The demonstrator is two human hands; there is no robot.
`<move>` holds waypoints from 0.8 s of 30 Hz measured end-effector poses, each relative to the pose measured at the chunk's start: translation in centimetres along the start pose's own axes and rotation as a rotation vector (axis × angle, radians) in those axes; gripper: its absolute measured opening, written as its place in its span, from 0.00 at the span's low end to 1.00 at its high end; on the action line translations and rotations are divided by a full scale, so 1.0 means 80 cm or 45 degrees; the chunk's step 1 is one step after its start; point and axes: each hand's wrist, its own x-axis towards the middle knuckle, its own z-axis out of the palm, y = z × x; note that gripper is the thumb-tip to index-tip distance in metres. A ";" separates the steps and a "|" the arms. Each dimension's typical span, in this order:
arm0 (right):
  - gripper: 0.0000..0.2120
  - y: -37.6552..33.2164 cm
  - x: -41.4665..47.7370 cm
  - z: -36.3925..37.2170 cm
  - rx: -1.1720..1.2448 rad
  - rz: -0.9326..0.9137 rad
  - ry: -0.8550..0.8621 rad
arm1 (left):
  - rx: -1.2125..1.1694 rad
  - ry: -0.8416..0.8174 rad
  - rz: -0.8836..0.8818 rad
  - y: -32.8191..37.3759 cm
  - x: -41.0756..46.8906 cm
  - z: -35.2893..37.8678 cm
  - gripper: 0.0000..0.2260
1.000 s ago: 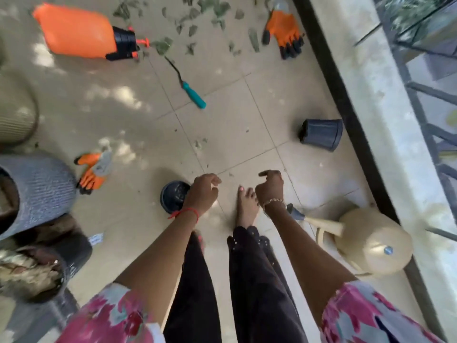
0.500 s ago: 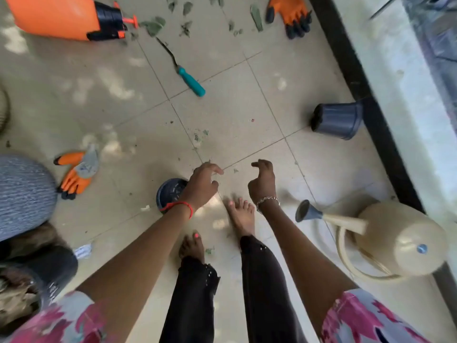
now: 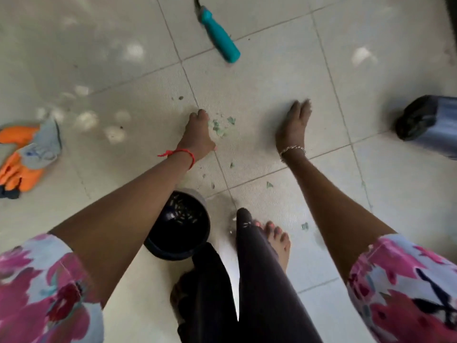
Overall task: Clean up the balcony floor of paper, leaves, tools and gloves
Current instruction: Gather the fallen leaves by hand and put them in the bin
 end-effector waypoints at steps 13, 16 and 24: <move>0.24 -0.039 -0.071 0.074 -0.060 -0.929 -0.388 | -0.254 0.119 0.248 -0.030 -0.001 0.014 0.13; 0.24 -0.009 -0.081 0.063 -0.278 -1.089 -0.472 | -0.250 0.068 0.237 -0.036 0.000 0.012 0.12; 0.13 0.047 -0.111 0.035 -0.581 -1.506 -0.242 | -0.197 -0.088 0.201 -0.025 -0.002 0.005 0.16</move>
